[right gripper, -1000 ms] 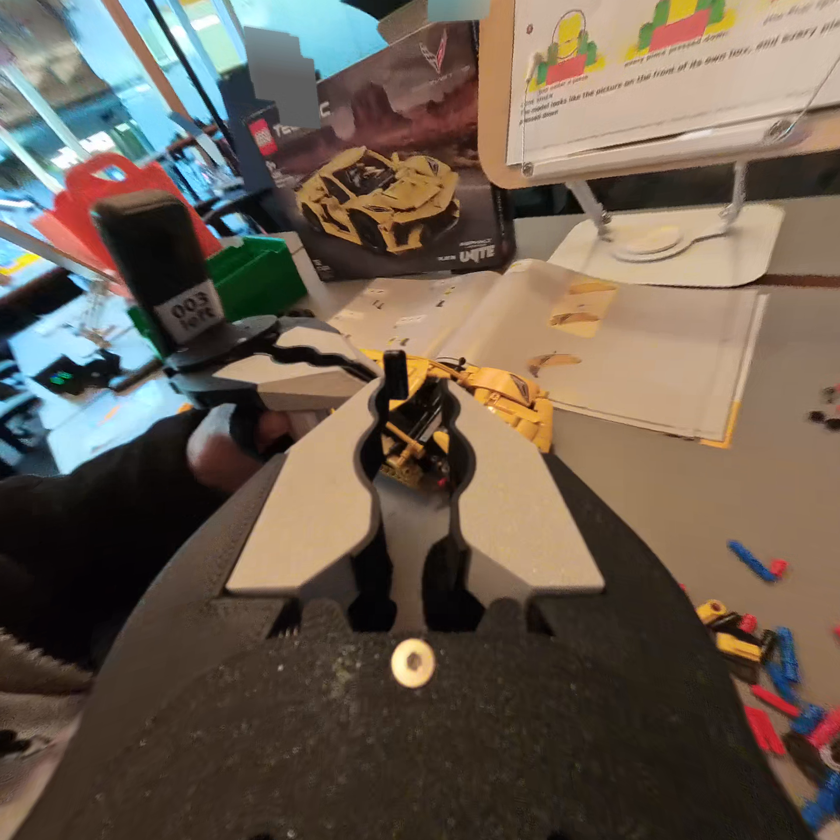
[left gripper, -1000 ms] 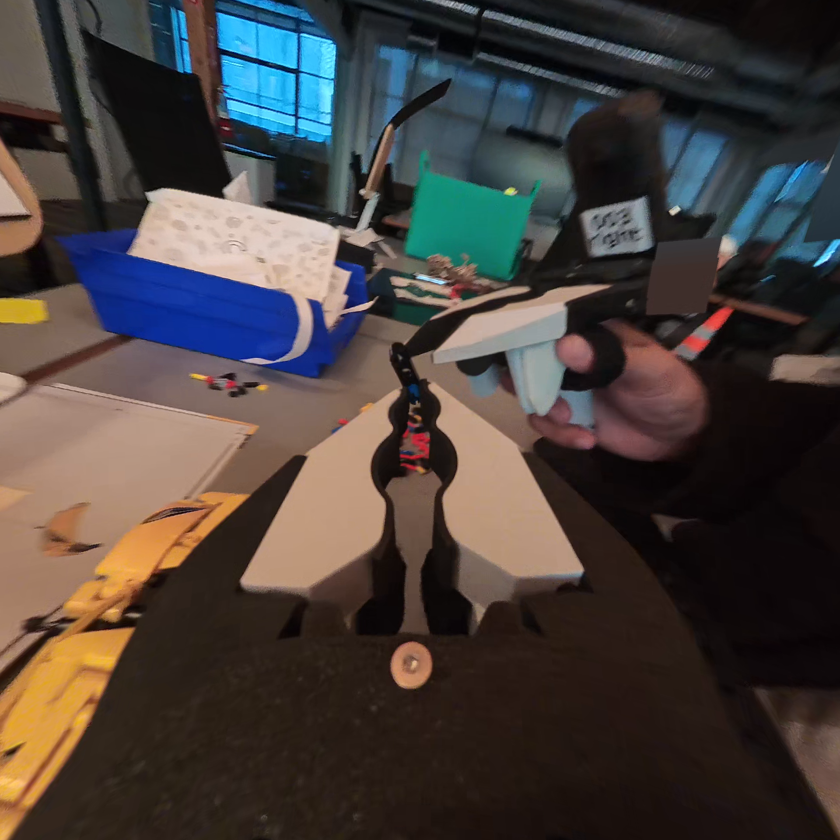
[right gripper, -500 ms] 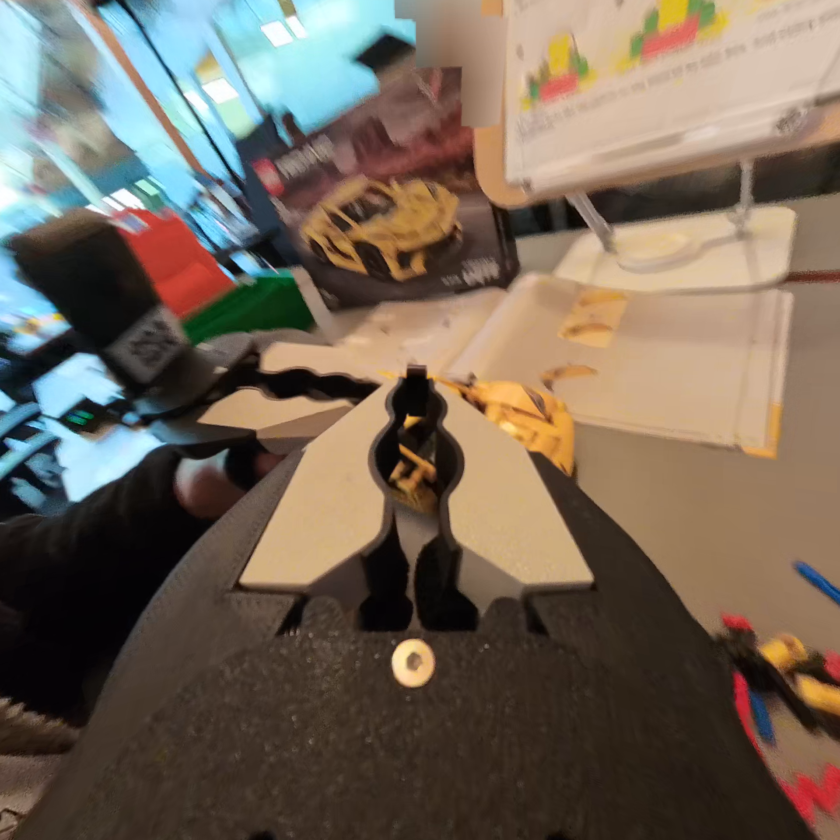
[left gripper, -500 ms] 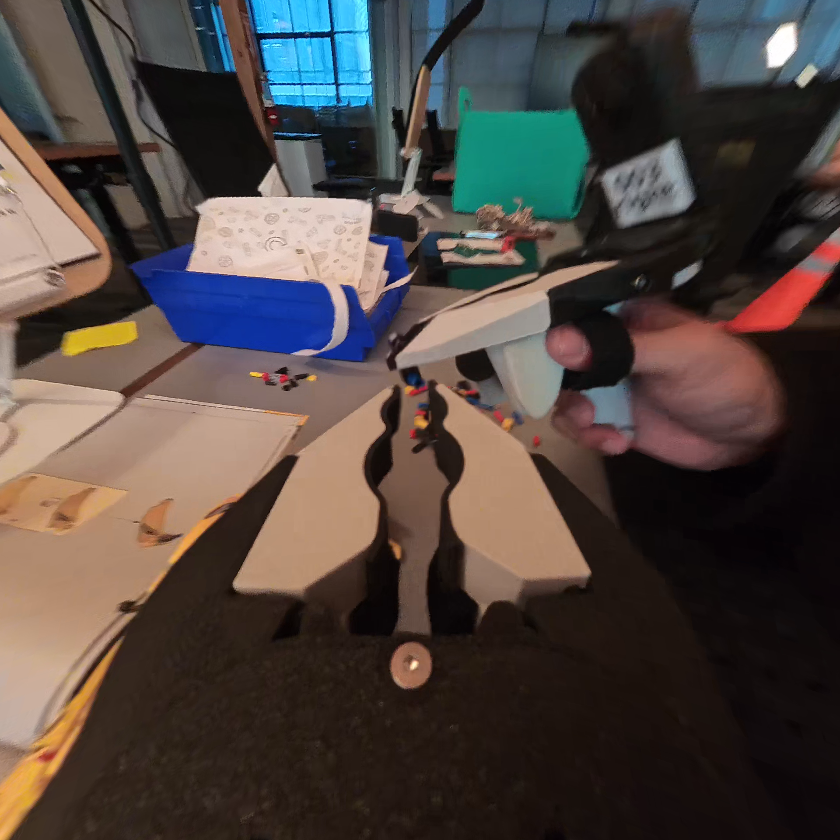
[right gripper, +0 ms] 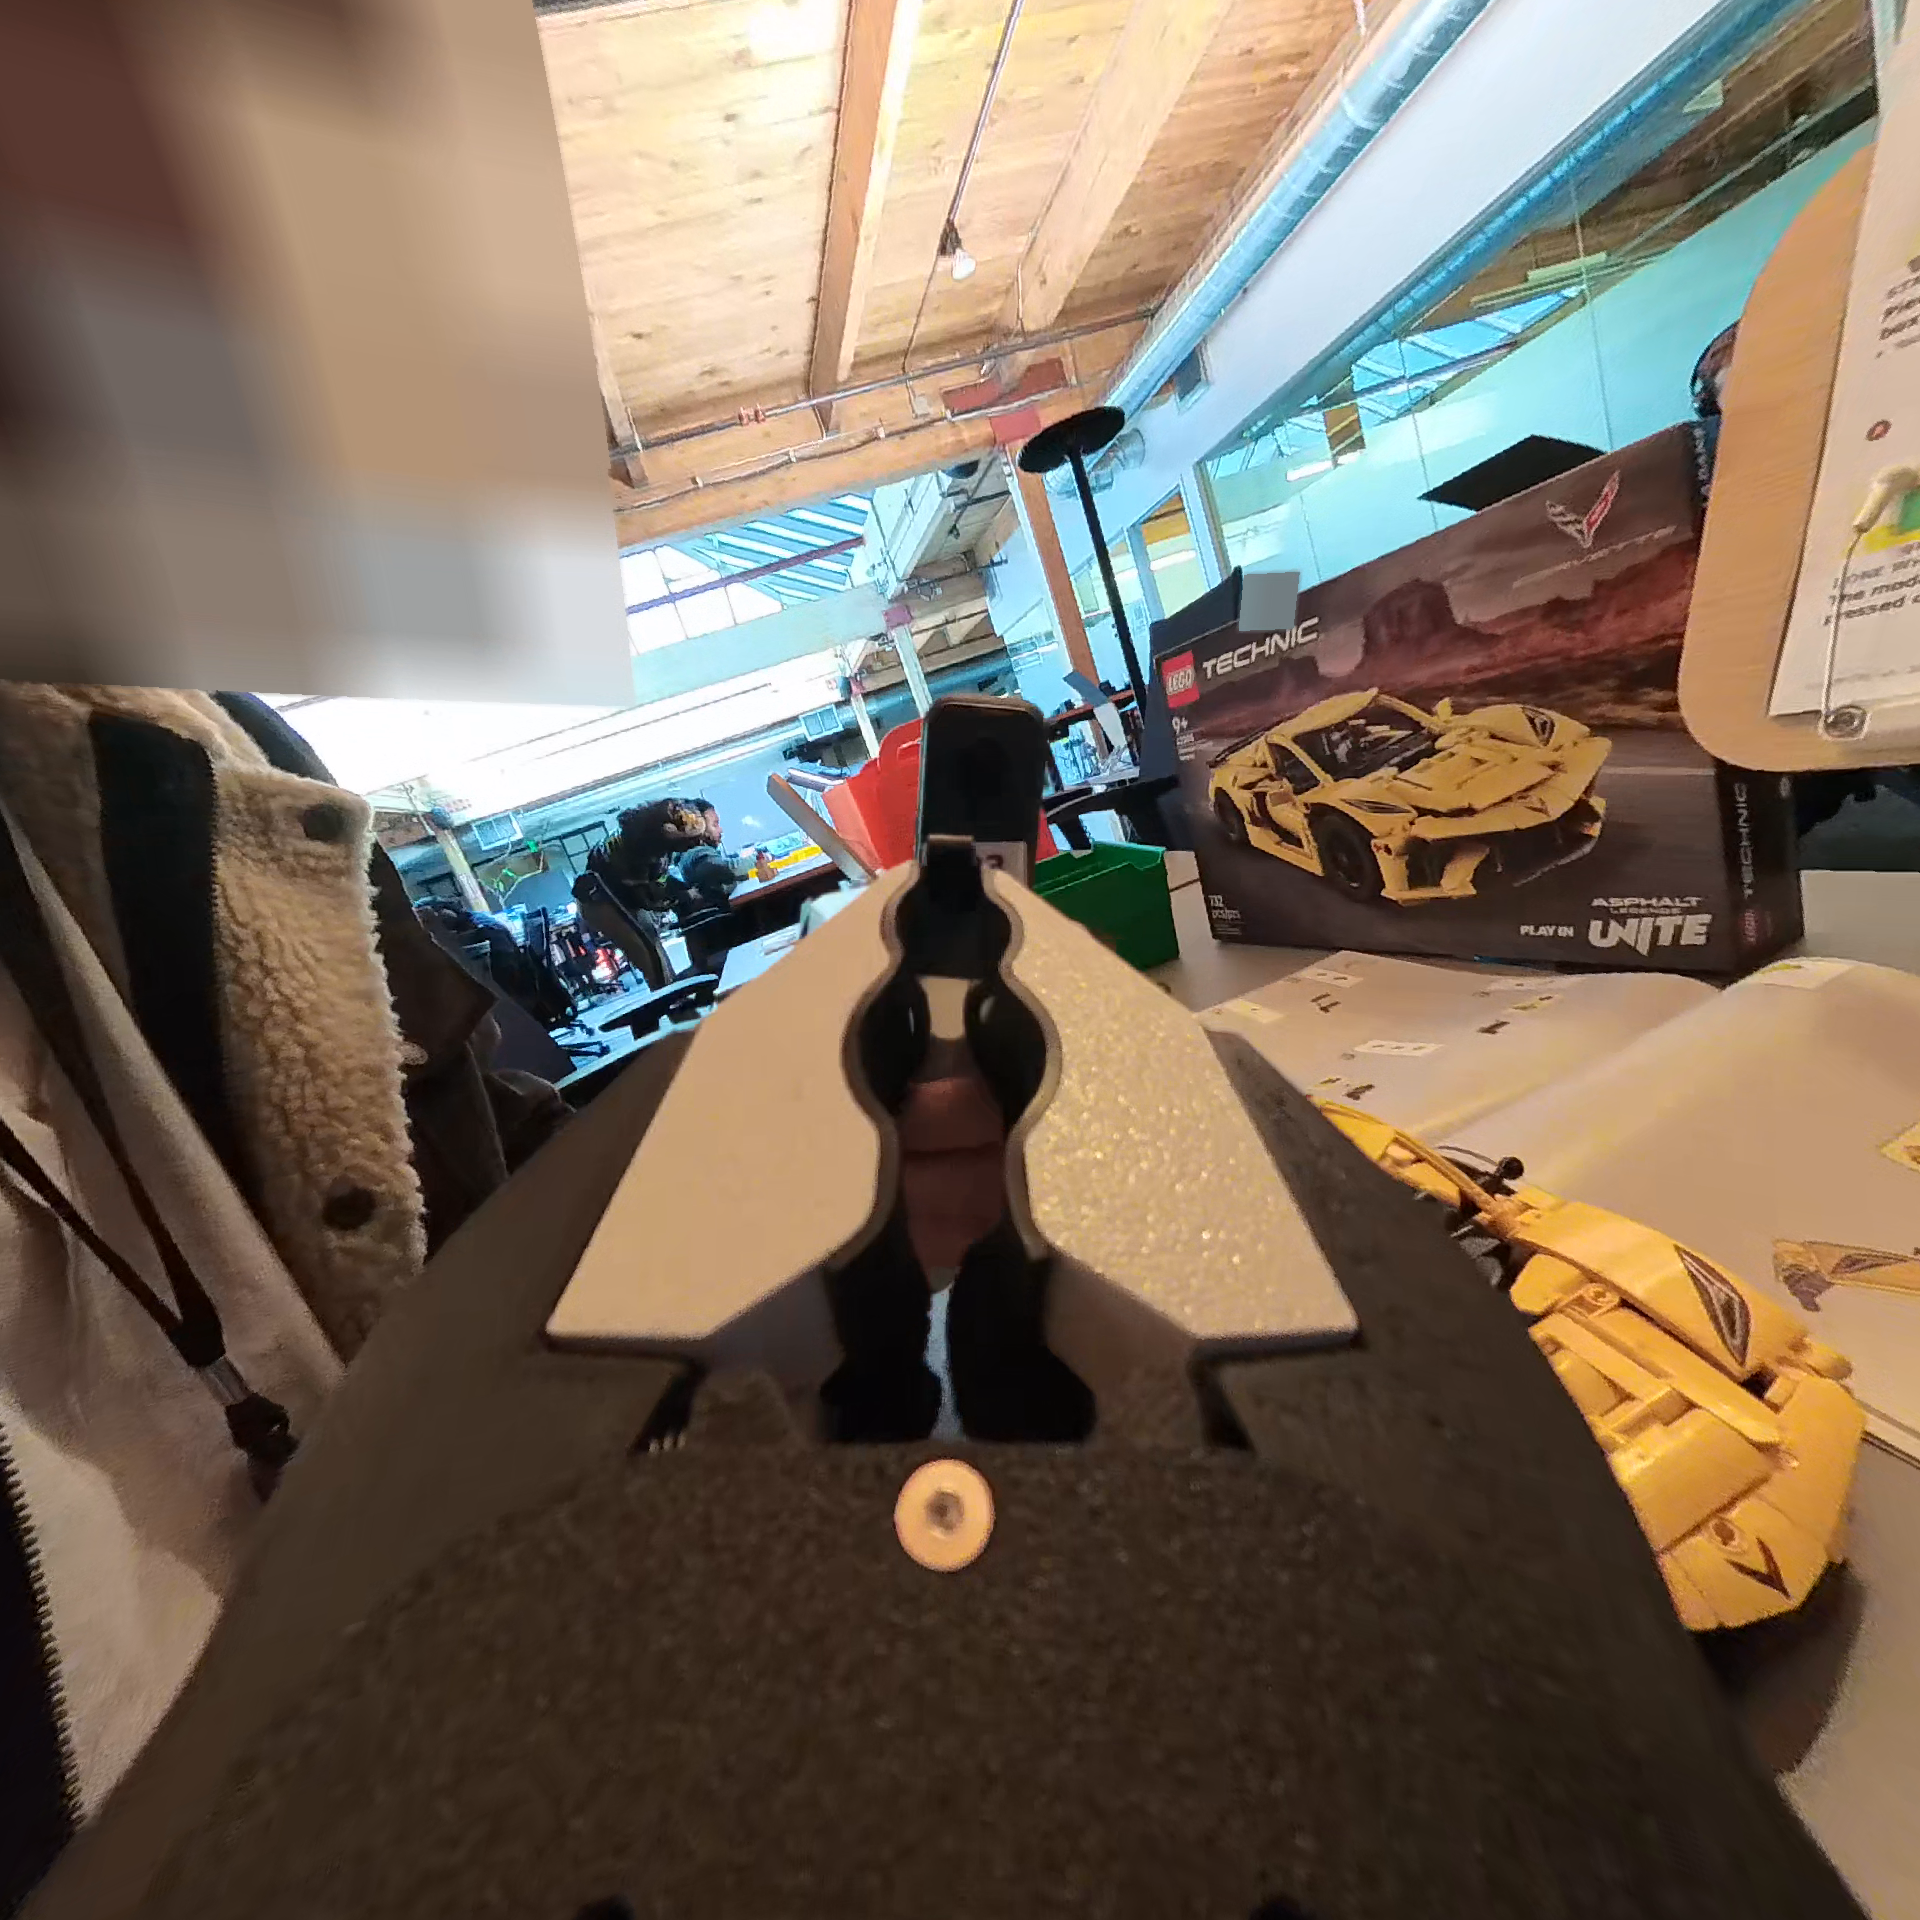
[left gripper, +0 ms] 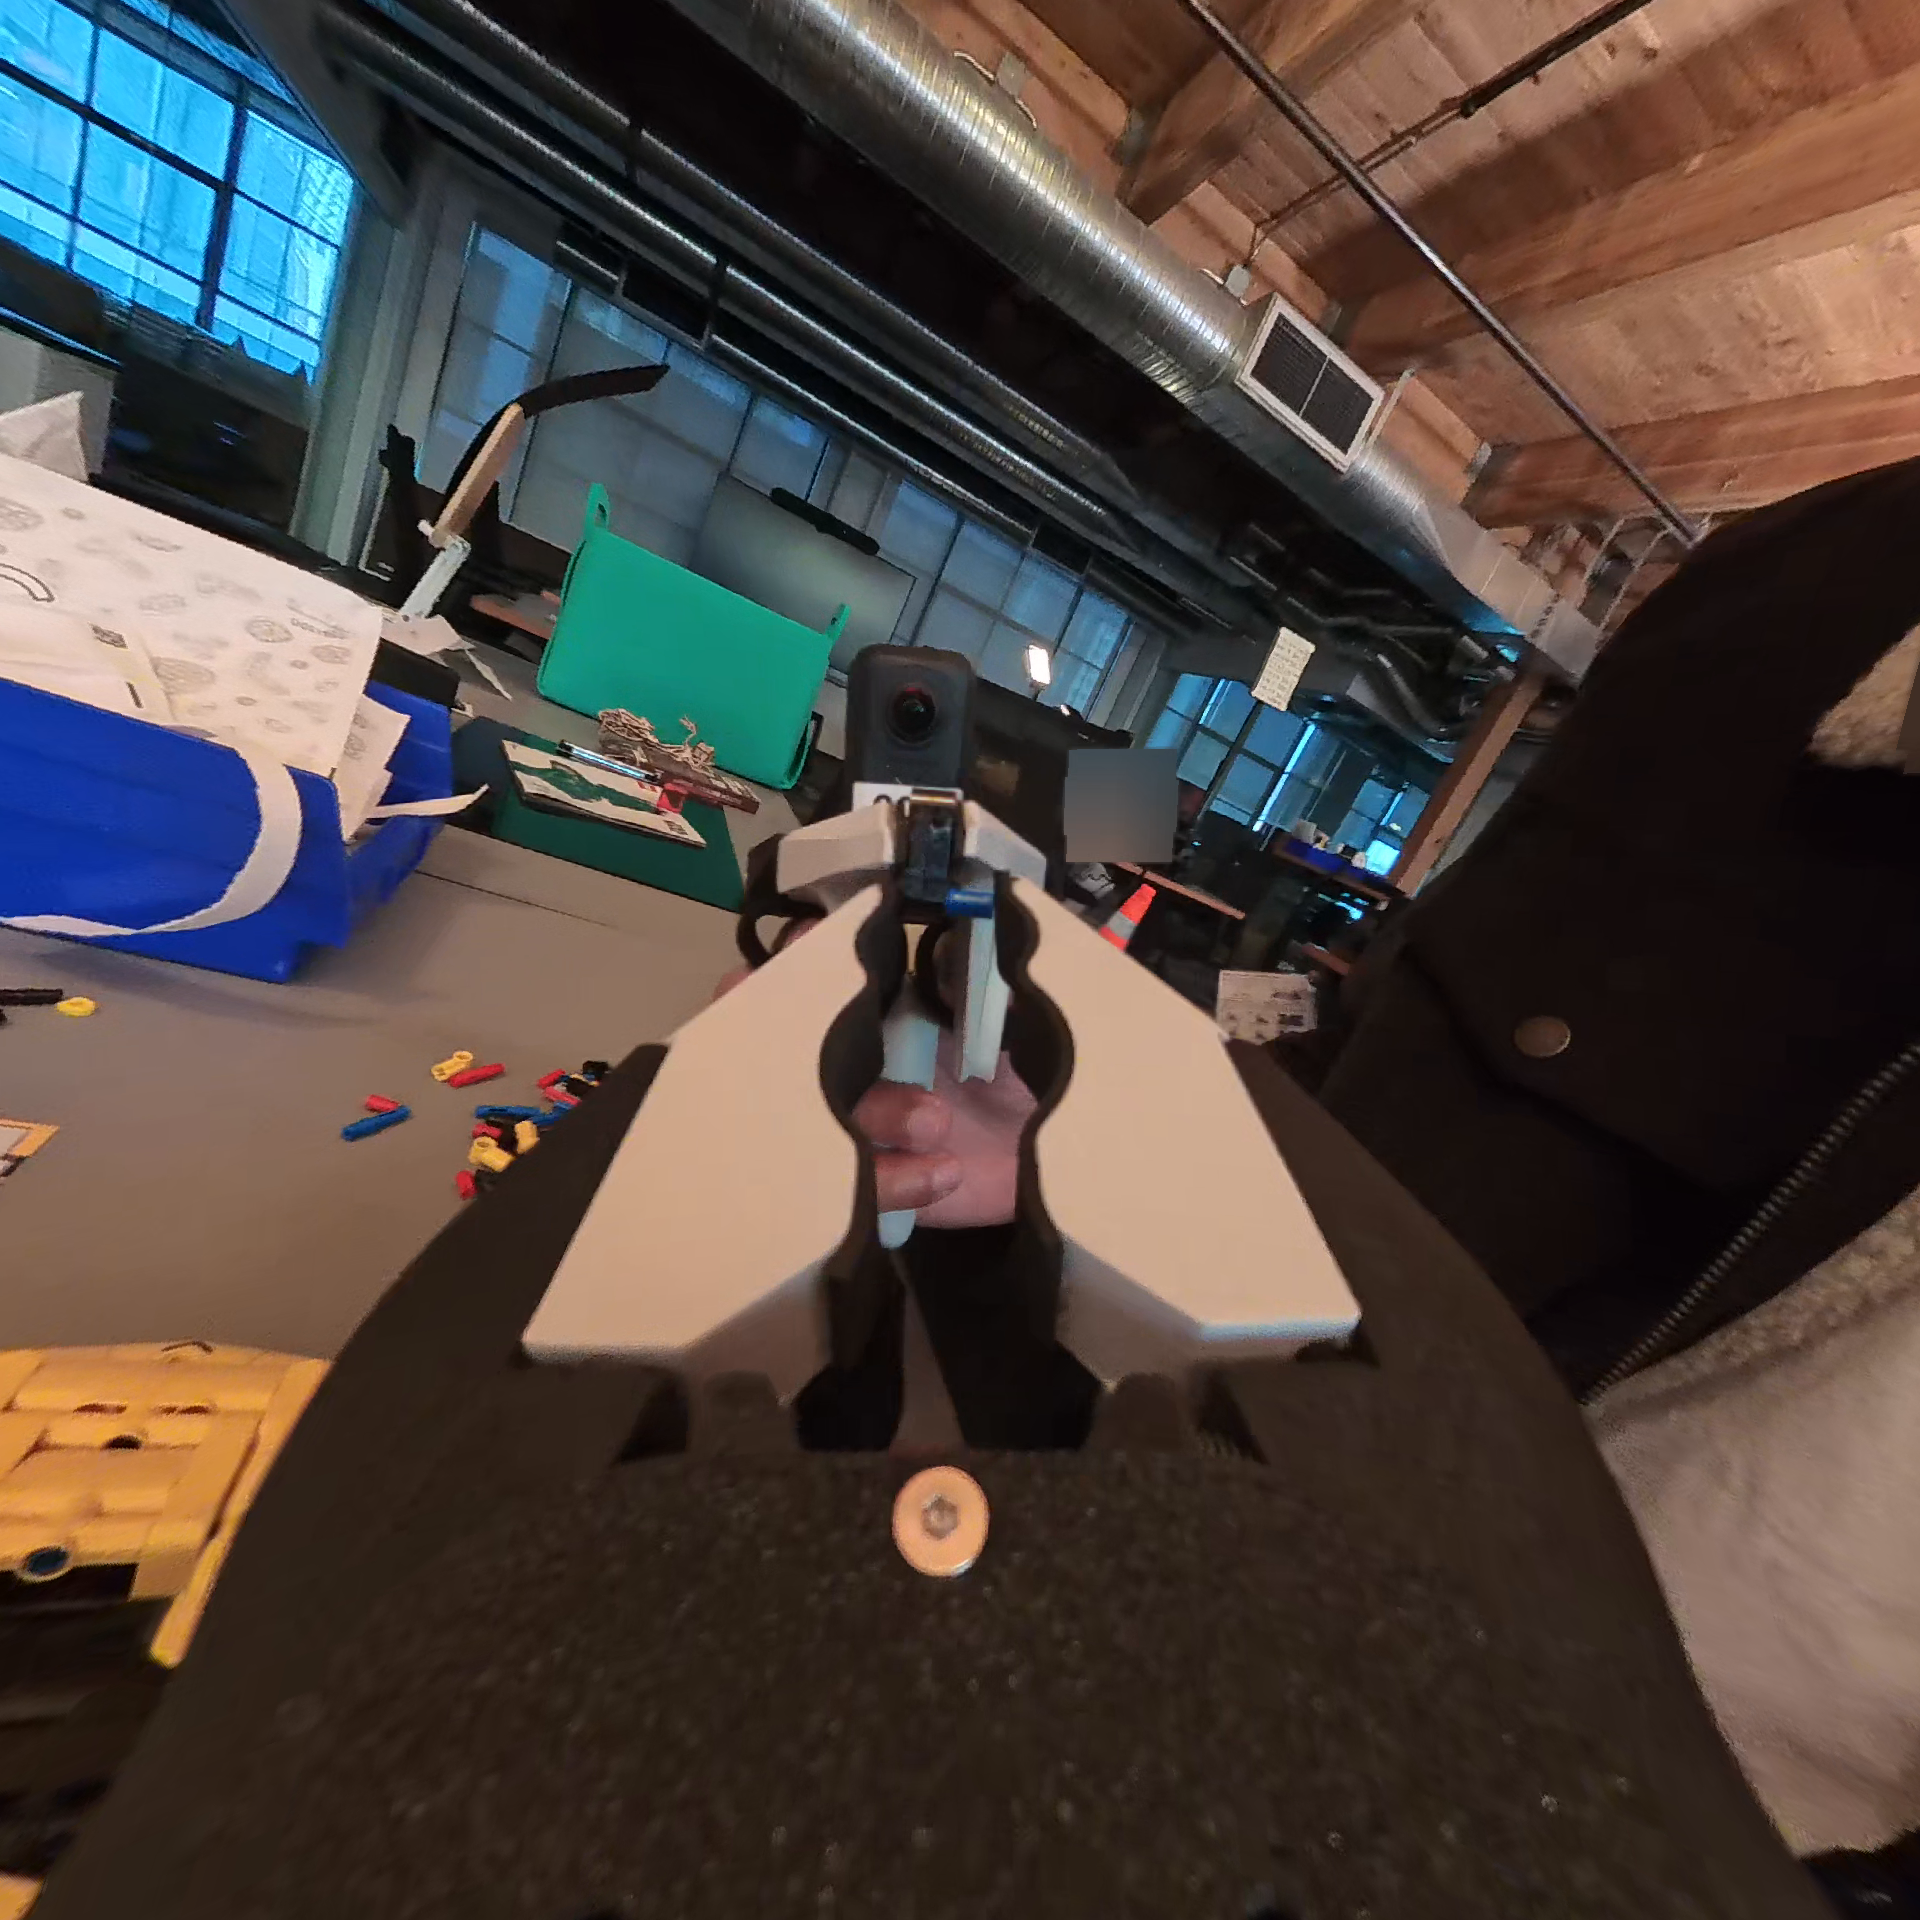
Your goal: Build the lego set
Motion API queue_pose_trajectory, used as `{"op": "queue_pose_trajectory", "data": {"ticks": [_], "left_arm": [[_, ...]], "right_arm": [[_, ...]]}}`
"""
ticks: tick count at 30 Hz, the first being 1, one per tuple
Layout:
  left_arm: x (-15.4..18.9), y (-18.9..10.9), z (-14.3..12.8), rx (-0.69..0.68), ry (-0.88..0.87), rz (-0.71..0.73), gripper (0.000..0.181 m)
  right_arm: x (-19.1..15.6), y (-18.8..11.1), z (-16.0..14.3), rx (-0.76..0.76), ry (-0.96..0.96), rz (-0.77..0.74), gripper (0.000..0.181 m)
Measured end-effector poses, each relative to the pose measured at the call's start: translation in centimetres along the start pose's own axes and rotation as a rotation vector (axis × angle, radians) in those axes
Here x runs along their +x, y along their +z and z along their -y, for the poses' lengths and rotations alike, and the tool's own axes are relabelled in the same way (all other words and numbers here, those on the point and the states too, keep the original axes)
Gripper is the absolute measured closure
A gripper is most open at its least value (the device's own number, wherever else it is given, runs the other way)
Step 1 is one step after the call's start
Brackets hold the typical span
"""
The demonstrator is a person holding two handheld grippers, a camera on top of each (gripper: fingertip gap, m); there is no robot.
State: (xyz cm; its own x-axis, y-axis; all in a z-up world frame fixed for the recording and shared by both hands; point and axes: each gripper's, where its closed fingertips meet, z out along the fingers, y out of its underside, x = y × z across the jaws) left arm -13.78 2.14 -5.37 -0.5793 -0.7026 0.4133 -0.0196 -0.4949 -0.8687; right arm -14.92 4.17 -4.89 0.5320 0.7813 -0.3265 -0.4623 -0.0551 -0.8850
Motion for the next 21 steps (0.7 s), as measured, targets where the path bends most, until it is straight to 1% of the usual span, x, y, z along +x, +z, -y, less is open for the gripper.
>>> {"op": "queue_pose_trajectory", "data": {"ticks": [6, 10, 16, 19, 21], "left_arm": [[-0.5, 0.0, -0.5, -0.043, 0.074, 0.056, 0.165], [-0.4, 0.1, -0.7, -0.074, 0.179, 0.095, 0.165], [-0.4, 0.0, -1.1, -0.102, 0.138, 0.076, 0.165], [-0.7, -0.2, -1.3, -0.121, 0.115, 0.075, 0.165], [-0.9, -0.6, -0.9, -0.096, 0.076, 0.061, 0.165]], "right_arm": [[0.4, -0.3, -0.4, -0.030, 0.038, 0.006, 0.174], [0.1, -0.5, -0.4, -0.044, 0.046, 0.028, 0.175], [0.2, -0.6, -0.8, -0.061, 0.042, 0.009, 0.175], [0.6, -0.7, -1.1, -0.093, 0.078, -0.005, 0.174], [0.9, -0.9, -0.5, -0.072, 0.087, -0.015, 0.165]]}}
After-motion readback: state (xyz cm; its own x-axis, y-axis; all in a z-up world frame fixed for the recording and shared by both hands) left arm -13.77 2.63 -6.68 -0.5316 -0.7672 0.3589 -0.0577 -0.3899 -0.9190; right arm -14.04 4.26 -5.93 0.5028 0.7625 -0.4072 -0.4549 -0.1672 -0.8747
